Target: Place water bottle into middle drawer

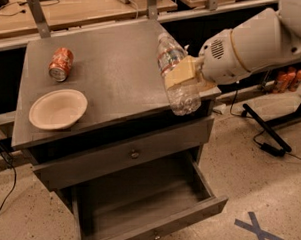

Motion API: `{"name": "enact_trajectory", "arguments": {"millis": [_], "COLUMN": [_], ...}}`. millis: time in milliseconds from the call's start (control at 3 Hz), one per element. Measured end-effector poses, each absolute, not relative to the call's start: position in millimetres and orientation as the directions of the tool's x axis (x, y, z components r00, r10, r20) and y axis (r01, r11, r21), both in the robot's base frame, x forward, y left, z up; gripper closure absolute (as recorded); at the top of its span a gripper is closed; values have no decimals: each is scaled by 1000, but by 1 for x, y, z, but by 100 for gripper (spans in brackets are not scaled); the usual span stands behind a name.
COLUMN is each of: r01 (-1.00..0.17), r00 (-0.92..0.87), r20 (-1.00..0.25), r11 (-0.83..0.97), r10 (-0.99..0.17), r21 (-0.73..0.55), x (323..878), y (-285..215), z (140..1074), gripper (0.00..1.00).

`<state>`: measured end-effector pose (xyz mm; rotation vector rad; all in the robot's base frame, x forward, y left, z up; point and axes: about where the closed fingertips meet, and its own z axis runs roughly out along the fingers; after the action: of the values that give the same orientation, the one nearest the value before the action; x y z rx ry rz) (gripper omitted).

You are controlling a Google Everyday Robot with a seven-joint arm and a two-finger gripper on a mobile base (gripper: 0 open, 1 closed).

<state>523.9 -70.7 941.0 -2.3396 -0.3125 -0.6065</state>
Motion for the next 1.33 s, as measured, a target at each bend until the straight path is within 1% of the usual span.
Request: {"name": "enact_trajectory", "arguments": {"millis": [333, 667, 1000, 1333], "r01": [383, 416, 517, 563], "r00": [850, 839, 779, 698], "r20": [523, 535, 610, 703], "r11": [-754, -753, -702, -709], "r10": [61, 102, 148, 135], "r21": [-534, -509, -490, -424], "x": [522, 525, 512, 505], "y": [-89, -78, -63, -82], "z": [941, 917, 880, 872], "gripper": [100, 100, 100, 100]}}
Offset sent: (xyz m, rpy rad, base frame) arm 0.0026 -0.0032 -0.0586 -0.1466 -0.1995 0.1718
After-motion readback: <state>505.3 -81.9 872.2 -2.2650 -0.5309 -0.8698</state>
